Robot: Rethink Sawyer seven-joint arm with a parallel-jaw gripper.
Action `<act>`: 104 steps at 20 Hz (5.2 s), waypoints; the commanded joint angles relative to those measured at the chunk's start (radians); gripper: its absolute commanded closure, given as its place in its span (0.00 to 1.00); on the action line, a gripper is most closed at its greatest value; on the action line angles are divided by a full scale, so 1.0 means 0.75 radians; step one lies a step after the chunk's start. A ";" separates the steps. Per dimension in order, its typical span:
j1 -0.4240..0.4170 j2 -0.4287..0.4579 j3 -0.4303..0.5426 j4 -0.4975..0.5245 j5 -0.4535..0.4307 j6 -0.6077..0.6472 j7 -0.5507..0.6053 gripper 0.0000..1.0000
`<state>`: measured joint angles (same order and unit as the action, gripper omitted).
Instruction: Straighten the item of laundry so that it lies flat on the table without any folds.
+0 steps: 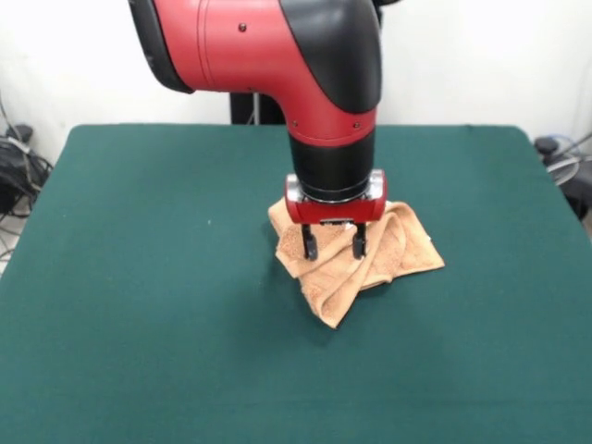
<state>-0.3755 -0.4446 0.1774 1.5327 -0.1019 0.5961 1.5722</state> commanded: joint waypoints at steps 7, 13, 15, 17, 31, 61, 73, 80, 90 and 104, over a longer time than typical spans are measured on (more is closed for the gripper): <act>0.017 0.042 0.107 0.079 0.004 -0.158 0.150 0.00; 0.030 -0.042 0.080 0.086 0.020 -0.039 0.139 0.00; 0.025 -0.042 0.083 0.074 0.024 -0.021 0.131 0.00; 0.018 -0.048 0.086 0.091 0.023 -0.031 0.129 0.00; -0.008 -0.098 0.075 0.102 0.018 0.042 0.093 0.00; -0.042 0.059 0.141 0.042 0.011 -0.060 0.067 0.00; -0.033 0.056 0.128 0.042 -0.003 -0.077 0.072 0.00; -0.022 0.054 0.101 0.035 -0.039 -0.127 0.069 0.00; 0.039 0.032 0.022 -0.004 -0.093 -0.154 0.086 0.00; 0.094 0.024 -0.044 0.021 -0.126 -0.203 0.150 0.00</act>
<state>-0.3116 -0.4310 0.1641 1.5387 -0.1432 0.5287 1.5722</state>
